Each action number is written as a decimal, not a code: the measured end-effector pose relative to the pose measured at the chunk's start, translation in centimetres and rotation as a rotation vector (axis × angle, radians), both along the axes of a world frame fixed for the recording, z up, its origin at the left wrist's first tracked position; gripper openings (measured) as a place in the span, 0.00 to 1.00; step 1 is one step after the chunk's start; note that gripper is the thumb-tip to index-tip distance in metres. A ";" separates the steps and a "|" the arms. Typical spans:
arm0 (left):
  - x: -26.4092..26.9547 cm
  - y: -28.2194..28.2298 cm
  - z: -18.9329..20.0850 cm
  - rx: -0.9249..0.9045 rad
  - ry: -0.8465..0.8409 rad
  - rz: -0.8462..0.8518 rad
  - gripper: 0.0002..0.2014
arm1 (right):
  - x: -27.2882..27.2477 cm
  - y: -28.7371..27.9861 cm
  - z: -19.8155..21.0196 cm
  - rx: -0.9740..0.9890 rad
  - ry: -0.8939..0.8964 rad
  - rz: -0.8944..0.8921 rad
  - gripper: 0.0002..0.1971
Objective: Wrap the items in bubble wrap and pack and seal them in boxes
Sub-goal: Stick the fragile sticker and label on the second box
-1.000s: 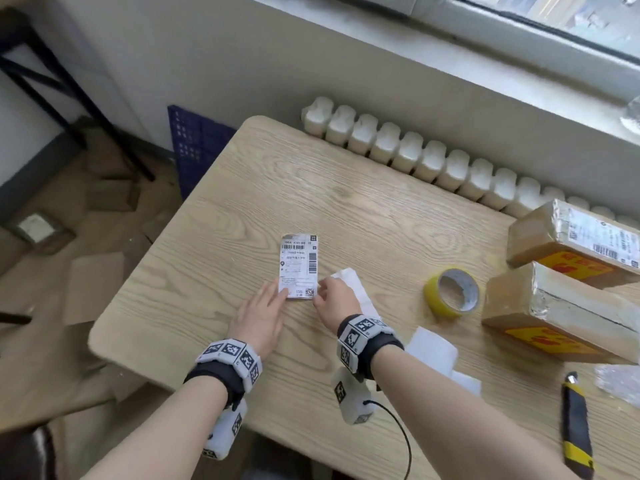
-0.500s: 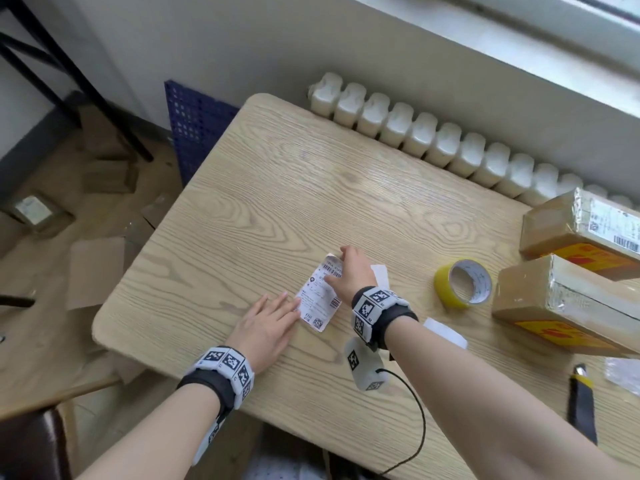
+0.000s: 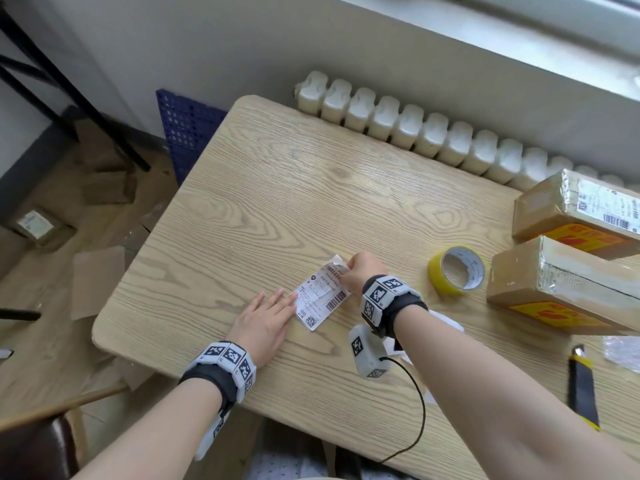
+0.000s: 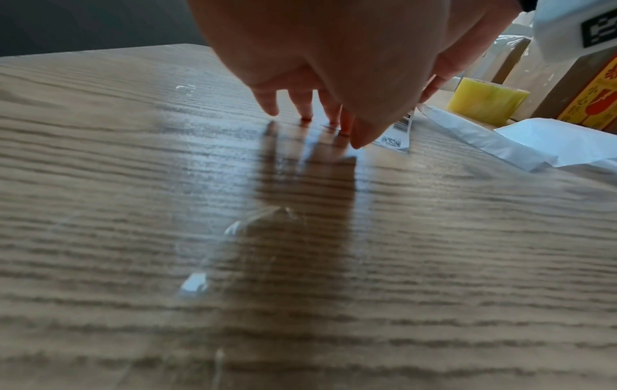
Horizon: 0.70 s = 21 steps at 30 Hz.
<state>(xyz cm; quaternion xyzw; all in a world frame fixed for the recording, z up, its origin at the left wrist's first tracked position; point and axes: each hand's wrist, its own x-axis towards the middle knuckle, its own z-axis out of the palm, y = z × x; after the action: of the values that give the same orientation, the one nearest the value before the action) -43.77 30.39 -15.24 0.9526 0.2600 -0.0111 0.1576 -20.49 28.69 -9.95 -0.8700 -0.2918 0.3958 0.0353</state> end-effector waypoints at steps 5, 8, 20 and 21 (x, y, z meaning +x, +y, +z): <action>0.7 0.0 0.9 -0.089 -0.024 0.072 0.20 | 0.7 -1.1 0.8 0.124 0.115 -0.037 0.06; 1.7 0.1 2.6 -0.194 -0.031 0.284 0.21 | 1.5 -2.1 1.8 0.242 0.170 -0.127 0.05; 11.6 1.2 11.6 -1.087 -0.396 0.671 0.09 | 6.2 -8.4 8.3 0.674 0.330 -0.629 0.03; 12.3 1.2 12.3 -1.103 -0.410 0.667 0.10 | 6.7 -9.0 8.7 0.696 0.338 -0.659 0.02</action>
<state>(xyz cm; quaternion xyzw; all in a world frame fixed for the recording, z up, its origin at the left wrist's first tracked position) -31.48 31.61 -2.98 0.5842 0.4611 0.0881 0.6620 -13.83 19.71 -1.23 -0.7764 -0.1069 0.3780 0.4928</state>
